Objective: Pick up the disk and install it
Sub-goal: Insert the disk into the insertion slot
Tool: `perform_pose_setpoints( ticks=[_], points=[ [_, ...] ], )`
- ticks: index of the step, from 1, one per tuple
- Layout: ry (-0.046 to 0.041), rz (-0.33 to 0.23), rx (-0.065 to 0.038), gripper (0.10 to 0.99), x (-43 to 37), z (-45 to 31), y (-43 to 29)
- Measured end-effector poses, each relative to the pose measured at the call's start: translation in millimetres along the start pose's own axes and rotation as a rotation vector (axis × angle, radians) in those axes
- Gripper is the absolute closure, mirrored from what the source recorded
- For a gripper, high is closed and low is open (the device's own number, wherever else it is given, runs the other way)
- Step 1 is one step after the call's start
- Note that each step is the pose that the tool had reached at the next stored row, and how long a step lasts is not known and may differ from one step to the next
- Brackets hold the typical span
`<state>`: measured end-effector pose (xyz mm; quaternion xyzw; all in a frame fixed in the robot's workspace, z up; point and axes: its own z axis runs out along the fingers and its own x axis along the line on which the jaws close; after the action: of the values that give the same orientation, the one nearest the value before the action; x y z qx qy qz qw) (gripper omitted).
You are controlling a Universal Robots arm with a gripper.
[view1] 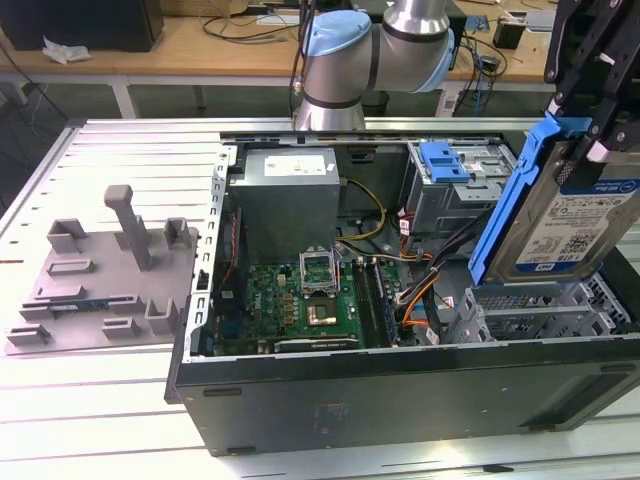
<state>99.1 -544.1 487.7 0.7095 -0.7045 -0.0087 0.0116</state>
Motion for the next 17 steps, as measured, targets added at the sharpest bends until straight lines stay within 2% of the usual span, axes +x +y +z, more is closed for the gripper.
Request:
perform_pose_setpoints(
  ticks=[5, 9, 10, 12, 13, 14, 17],
  points=[
    [0.0001, -0.002, 0.001, 0.718, -5.0, 0.6, -1.3],
    [-0.0008, -0.002, 0.002, 0.718, -5.2, 0.6, -3.5],
    [-0.0031, -0.002, 0.003, 0.718, -5.2, 0.6, -4.4],
    [-0.0131, -0.002, 0.004, 0.718, -5.1, 0.8, -6.2],
    [-0.0219, -0.002, 0.004, 0.718, -5.0, 1.2, -7.3],
    [-0.0262, -0.002, 0.004, 0.718, -4.8, 1.4, -7.8],
    [-0.0332, -0.003, 0.004, 0.718, -3.7, 2.1, -9.5]
  ],
)
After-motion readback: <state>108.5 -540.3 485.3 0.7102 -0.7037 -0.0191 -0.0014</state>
